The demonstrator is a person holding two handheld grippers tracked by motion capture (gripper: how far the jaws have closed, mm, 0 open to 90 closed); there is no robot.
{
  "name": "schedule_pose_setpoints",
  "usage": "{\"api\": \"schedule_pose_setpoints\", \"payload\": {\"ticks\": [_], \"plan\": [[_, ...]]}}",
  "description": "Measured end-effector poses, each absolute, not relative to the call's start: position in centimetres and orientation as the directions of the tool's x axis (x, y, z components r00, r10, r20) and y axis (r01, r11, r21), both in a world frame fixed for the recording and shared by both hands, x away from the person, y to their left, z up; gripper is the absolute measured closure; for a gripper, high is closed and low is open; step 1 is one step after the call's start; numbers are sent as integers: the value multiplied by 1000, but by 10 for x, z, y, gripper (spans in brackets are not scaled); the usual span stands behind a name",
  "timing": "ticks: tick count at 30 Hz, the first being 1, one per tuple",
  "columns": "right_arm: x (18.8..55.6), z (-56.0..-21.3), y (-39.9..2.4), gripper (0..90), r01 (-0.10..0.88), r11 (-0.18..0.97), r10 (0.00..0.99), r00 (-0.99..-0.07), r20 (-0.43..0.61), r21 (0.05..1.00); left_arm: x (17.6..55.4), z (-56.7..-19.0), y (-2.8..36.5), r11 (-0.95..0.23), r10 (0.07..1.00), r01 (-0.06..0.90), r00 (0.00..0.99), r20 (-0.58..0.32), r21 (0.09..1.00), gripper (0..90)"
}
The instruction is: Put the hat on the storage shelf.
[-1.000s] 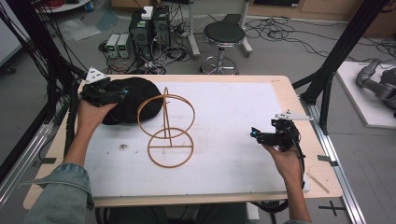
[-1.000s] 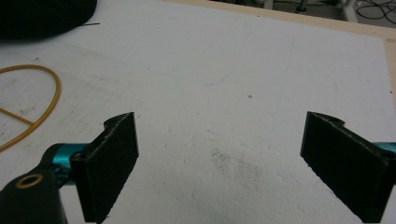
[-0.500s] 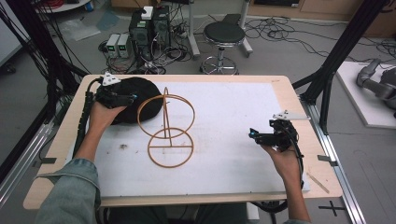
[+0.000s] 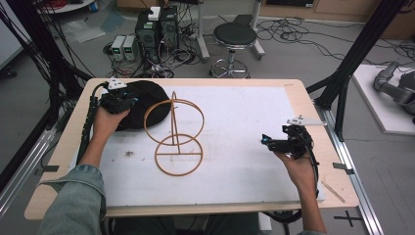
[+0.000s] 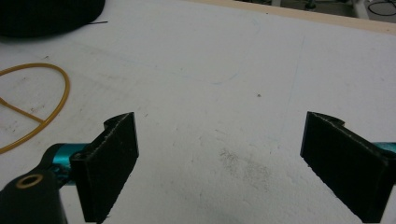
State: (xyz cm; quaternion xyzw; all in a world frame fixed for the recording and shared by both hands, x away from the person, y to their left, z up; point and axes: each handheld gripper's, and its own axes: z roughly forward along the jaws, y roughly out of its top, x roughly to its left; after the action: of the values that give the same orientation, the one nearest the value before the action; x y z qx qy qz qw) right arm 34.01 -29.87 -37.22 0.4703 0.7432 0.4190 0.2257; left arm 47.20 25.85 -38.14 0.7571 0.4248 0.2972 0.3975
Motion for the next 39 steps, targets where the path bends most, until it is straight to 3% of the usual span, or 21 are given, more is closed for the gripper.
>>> {"api": "schedule_pose_setpoints", "payload": {"ticks": [7,21,39], "plan": [[340,-372,-300,110,511,201,890,-452,63,836,468,-374,262,-303,879,394,468,94,868,812],[340,-370,-300,110,511,198,890,-452,65,837,449,-343,283,-185,888,298,459,30,936,828],[338,-367,-300,110,507,194,889,-453,68,840,423,-265,288,-152,854,163,518,46,975,830]]}}
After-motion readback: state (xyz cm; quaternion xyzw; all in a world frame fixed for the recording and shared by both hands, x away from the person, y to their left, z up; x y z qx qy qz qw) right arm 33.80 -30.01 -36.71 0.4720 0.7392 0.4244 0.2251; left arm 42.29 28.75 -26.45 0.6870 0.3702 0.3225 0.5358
